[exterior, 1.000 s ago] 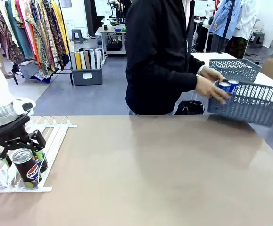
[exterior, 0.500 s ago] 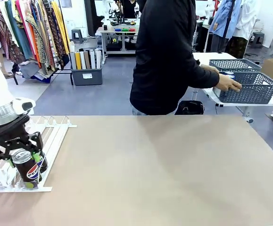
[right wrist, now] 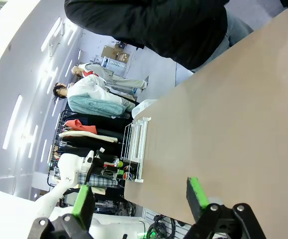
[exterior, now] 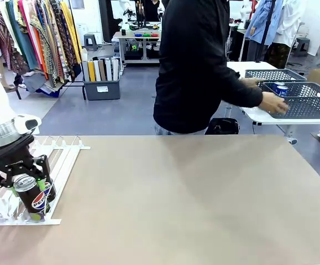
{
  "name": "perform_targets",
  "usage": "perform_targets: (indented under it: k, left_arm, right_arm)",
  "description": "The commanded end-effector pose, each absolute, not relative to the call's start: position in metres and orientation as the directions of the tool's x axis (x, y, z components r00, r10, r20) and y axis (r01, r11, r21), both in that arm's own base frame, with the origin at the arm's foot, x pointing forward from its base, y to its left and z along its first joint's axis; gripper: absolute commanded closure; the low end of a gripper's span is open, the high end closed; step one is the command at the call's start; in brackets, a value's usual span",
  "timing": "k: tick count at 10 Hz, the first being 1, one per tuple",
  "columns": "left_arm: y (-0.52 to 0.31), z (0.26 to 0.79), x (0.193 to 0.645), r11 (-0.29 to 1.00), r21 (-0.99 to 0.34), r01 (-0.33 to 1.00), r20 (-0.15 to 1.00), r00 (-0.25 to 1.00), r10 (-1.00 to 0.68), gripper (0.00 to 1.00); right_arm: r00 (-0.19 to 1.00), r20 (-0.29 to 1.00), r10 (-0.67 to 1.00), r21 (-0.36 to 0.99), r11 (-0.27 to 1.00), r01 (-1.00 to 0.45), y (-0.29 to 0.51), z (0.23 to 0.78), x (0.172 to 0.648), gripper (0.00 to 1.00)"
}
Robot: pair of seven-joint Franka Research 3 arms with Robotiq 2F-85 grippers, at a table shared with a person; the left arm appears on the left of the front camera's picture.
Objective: Retrieve and store the cans from the dispenser.
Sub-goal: Pick up one can from the Automatic Can Dispenser and place it in the middle of the table.
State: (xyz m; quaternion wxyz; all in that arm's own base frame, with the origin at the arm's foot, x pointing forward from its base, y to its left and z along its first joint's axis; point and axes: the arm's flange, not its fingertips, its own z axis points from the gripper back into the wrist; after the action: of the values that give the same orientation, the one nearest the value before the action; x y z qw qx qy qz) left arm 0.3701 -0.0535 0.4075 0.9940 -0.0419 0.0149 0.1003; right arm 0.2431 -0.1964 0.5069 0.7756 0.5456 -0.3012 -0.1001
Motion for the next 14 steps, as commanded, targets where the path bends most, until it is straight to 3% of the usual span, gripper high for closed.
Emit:
perform_targets:
  k: [1, 7, 9, 10, 14]
  left_arm:
    - [-0.051, 0.435, 0.363, 0.98, -0.13, -0.153, -0.041, 0.988, 0.149, 1.0]
    - [-0.031, 0.598, 0.302, 0.96, -0.149, -0.236, 0.155, 0.954, 0.258, 1.0]
    - [-0.016, 0.609, 0.281, 0.943, -0.266, -0.203, 0.167, 0.953, 0.252, 1.0]
    - [-0.031, 0.608, 0.296, 0.965, -0.164, -0.206, 0.155, 0.961, 0.231, 1.0]
    - [-0.031, 0.608, 0.296, 0.965, -0.164, -0.206, 0.155, 0.961, 0.231, 1.0]
  right_arm:
    - [0.784, 0.383, -0.489, 0.902, 0.379, -0.205, -0.197, 0.509, 0.246, 0.0]
    - [0.784, 0.383, -0.489, 0.902, 0.379, -0.205, -0.197, 0.509, 0.246, 0.0]
    - [0.784, 0.383, -0.489, 0.902, 0.379, -0.205, -0.197, 0.509, 0.246, 0.0]
    - [0.784, 0.383, -0.489, 0.902, 0.379, -0.205, -0.197, 0.509, 0.246, 0.0]
    - [0.784, 0.383, -0.489, 0.902, 0.379, -0.205, -0.197, 0.509, 0.246, 0.0]
